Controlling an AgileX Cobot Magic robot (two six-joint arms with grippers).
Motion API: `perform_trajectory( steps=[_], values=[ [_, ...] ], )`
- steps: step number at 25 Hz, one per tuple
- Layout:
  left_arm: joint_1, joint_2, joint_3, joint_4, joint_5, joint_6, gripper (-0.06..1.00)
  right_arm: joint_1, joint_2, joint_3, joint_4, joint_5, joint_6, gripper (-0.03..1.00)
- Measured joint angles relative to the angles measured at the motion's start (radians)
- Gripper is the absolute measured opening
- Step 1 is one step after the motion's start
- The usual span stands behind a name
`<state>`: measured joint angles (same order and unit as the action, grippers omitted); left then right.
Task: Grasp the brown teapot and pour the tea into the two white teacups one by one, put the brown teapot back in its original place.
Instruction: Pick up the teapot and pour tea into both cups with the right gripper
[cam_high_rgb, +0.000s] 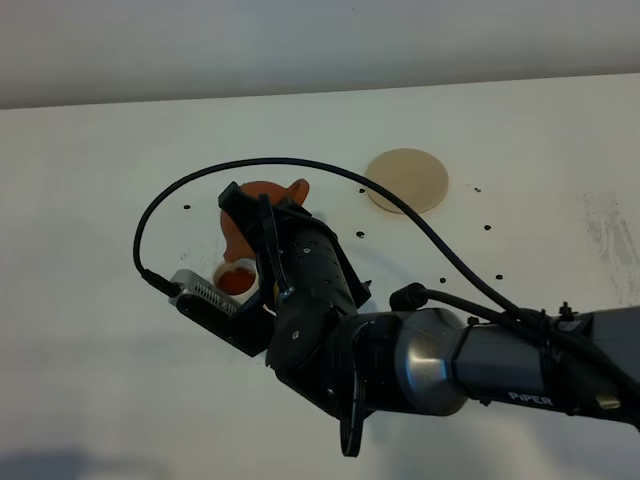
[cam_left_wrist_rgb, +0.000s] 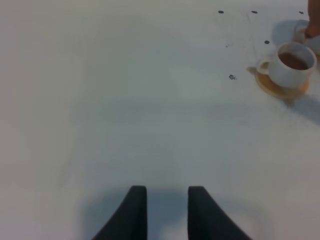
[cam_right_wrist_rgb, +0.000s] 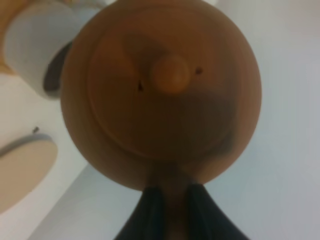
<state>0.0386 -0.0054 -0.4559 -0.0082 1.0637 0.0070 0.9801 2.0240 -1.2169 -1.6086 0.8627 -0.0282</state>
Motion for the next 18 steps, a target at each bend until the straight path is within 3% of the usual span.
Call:
perform_trajectory(
  steps=[11,18],
  values=[
    [0.000,0.000,0.000,0.000,0.000,0.000,0.22,0.000,0.000,0.000,0.025,-0.008,0.009,0.09],
    [0.000,0.000,0.000,0.000,0.000,0.000,0.22,-0.020,-0.012,-0.023,0.220,-0.035,0.069,0.09]
  ],
)
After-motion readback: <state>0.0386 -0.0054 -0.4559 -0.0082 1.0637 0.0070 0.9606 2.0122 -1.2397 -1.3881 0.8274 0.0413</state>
